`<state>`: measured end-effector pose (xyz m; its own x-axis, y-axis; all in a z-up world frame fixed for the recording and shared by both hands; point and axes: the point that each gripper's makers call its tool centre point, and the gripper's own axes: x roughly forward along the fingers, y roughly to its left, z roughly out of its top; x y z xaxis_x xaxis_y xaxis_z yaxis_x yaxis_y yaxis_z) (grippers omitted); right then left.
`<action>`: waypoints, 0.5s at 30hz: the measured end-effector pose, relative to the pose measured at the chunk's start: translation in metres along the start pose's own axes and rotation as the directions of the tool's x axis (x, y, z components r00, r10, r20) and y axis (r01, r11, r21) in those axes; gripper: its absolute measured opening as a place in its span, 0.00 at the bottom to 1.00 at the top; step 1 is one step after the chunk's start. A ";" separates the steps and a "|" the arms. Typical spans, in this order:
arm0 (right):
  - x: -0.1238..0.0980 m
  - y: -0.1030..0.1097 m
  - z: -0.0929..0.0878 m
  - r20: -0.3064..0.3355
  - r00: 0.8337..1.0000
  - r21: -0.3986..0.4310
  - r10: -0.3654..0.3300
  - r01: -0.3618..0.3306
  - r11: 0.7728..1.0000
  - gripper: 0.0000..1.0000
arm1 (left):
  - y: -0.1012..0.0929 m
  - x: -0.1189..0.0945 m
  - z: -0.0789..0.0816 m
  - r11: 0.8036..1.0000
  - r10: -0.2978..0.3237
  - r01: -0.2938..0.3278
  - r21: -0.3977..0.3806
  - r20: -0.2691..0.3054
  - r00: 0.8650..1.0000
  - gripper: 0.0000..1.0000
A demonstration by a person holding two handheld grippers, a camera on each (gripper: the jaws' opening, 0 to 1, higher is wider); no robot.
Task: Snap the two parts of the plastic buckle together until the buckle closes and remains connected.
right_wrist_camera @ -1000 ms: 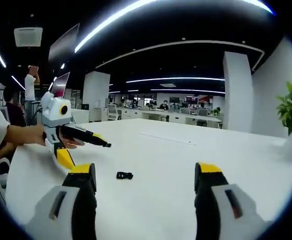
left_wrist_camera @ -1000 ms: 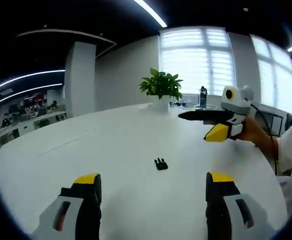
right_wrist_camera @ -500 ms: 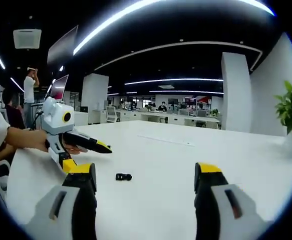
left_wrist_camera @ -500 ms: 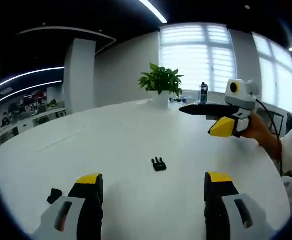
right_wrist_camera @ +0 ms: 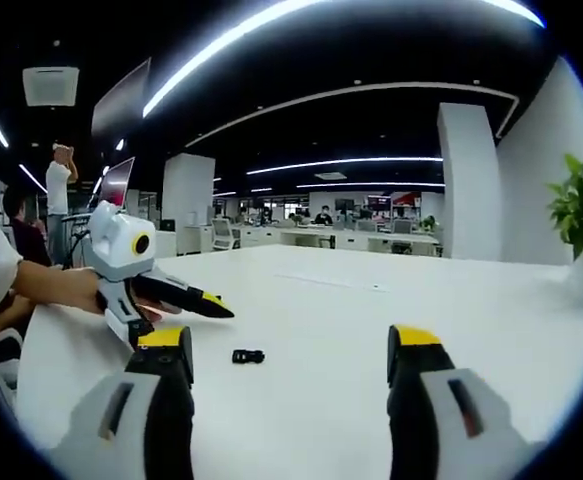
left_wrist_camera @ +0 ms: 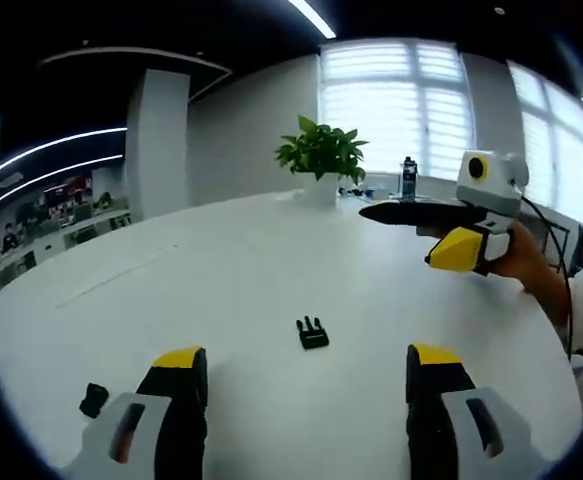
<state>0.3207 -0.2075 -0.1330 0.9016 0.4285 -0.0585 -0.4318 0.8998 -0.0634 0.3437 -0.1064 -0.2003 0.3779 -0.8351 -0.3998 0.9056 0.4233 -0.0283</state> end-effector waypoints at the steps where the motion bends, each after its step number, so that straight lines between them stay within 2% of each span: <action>1: 0.000 0.000 0.000 0.000 1.000 0.001 0.000 0.000 1.000 0.79 | 0.000 0.002 0.000 1.000 0.003 -0.003 0.005 -0.005 1.000 0.82; 7: -0.001 0.000 0.001 0.010 1.000 0.005 0.000 0.000 1.000 0.79 | -0.001 0.011 0.000 1.000 0.022 -0.022 -0.014 -0.021 1.000 0.78; 10: -0.001 -0.001 0.001 0.012 1.000 0.007 0.000 0.000 1.000 0.79 | -0.004 0.012 0.000 0.999 0.012 -0.012 -0.031 -0.021 1.000 0.74; 12: -0.001 -0.001 0.002 0.016 1.000 0.010 0.003 -0.003 1.000 0.79 | -0.006 0.013 0.000 1.000 -0.001 0.000 -0.031 -0.022 1.000 0.68; 15: -0.001 0.000 0.002 0.019 1.000 0.017 0.007 -0.007 1.000 0.79 | -0.006 0.014 0.000 1.000 0.003 -0.004 -0.026 -0.022 1.000 0.66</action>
<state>0.3199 -0.2082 -0.1311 0.8991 0.4359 -0.0403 -0.4374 0.8981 -0.0459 0.3435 -0.1206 -0.2053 0.3762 -0.8258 -0.4202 0.8989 0.4353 -0.0507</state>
